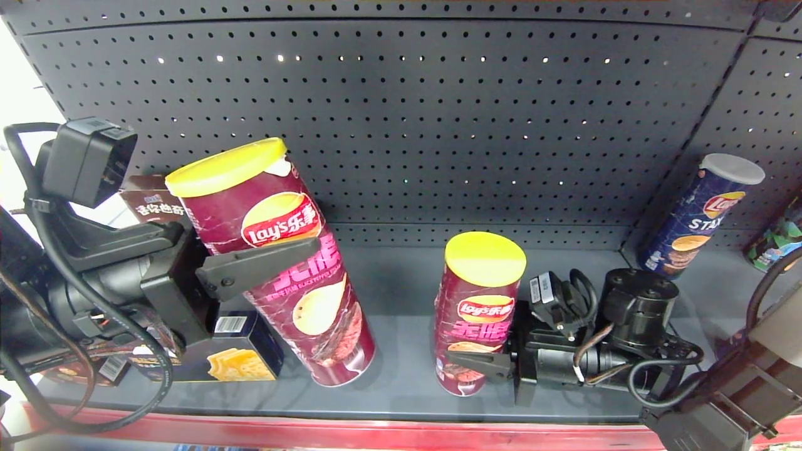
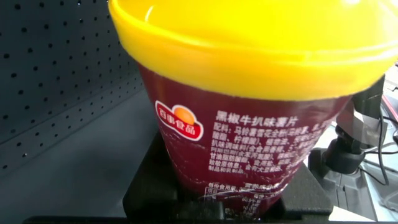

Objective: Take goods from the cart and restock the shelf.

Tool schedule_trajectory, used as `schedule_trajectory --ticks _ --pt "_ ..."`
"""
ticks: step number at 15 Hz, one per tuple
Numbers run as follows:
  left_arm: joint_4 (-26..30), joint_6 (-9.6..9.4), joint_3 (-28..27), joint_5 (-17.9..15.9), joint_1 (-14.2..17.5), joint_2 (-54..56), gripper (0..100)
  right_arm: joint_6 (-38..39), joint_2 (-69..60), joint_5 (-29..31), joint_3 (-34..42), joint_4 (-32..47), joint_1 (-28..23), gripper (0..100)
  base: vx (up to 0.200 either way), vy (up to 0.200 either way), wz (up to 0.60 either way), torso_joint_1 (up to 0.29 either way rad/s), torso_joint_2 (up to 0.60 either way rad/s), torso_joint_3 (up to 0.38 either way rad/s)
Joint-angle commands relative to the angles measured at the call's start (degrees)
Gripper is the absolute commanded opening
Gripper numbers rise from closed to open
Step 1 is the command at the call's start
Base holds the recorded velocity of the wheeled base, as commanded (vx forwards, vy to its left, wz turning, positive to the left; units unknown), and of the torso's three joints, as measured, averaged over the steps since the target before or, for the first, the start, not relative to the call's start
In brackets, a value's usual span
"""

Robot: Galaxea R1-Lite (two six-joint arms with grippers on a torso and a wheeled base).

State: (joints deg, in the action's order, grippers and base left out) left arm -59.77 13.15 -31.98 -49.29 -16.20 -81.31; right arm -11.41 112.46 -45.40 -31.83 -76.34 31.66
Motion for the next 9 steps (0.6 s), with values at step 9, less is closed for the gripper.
schedule_trajectory --ticks 9 --pt "0.0 0.03 2.8 0.0 0.6 2.0 0 -0.1 -5.9 0.1 3.7 0.0 -3.9 100 0.000 0.000 0.00 0.000 0.00 0.000"
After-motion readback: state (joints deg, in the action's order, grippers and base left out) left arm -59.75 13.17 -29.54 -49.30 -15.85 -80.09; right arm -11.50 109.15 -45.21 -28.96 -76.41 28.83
